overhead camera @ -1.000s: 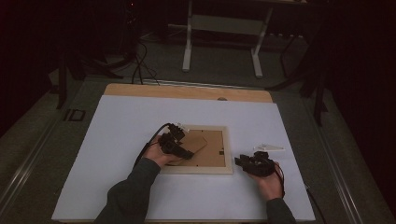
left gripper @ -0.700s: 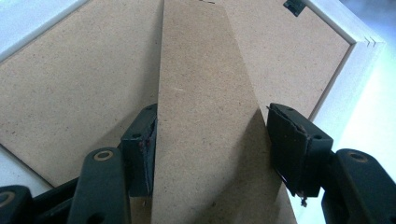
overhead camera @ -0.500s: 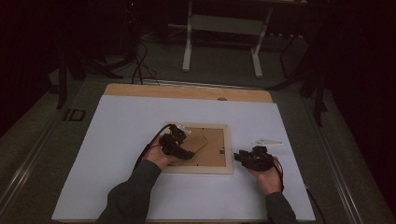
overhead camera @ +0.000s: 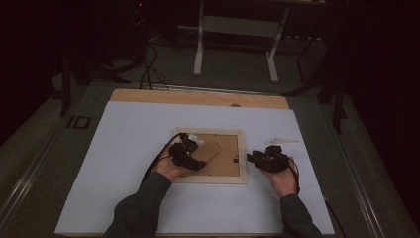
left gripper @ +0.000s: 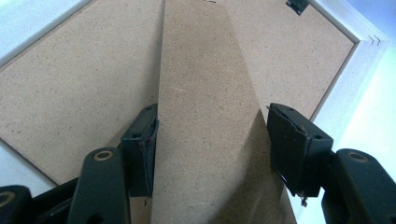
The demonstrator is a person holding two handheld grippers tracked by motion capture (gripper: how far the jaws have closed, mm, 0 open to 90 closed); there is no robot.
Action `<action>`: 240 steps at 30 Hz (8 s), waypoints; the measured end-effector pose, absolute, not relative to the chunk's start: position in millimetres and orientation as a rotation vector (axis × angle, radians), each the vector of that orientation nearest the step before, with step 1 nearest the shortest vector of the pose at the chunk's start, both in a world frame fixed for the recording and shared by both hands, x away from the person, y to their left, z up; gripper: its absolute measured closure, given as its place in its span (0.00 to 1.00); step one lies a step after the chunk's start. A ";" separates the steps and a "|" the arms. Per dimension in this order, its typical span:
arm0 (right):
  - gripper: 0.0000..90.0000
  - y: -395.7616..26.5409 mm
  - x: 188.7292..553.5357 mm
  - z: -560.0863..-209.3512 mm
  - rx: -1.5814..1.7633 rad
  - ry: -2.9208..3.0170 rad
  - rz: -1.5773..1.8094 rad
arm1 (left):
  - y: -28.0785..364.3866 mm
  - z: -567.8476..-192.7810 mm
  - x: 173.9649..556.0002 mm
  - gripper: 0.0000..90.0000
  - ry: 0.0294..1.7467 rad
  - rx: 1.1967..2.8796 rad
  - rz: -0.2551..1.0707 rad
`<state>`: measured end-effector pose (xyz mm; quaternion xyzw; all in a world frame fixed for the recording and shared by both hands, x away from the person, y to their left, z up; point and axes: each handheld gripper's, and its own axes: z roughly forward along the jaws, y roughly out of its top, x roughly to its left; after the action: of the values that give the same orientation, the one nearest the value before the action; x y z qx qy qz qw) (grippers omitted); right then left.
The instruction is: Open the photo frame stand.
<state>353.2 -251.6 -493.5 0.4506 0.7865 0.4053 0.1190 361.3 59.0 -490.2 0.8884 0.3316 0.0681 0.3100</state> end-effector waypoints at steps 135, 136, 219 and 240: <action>0.67 -246.1 413.5 -482.6 1.564 2.396 1.396 | 85.9 -480.7 356.7 0.50 0.879 2.106 0.048; 0.67 -246.1 413.5 -482.6 1.564 2.396 1.396 | 86.2 -481.0 357.3 0.50 0.886 2.105 0.032; 0.69 -233.6 387.2 -453.0 1.309 2.041 1.311 | 60.3 -457.0 360.3 0.73 0.955 2.103 0.262; 0.69 -231.6 385.5 -450.8 1.300 2.008 1.301 | 56.4 -456.1 361.8 0.74 0.960 2.099 0.312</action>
<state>385.5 -231.6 -450.8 0.4671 0.7213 0.4673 0.2080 361.8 56.4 -456.1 0.8278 0.3786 0.1230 0.3954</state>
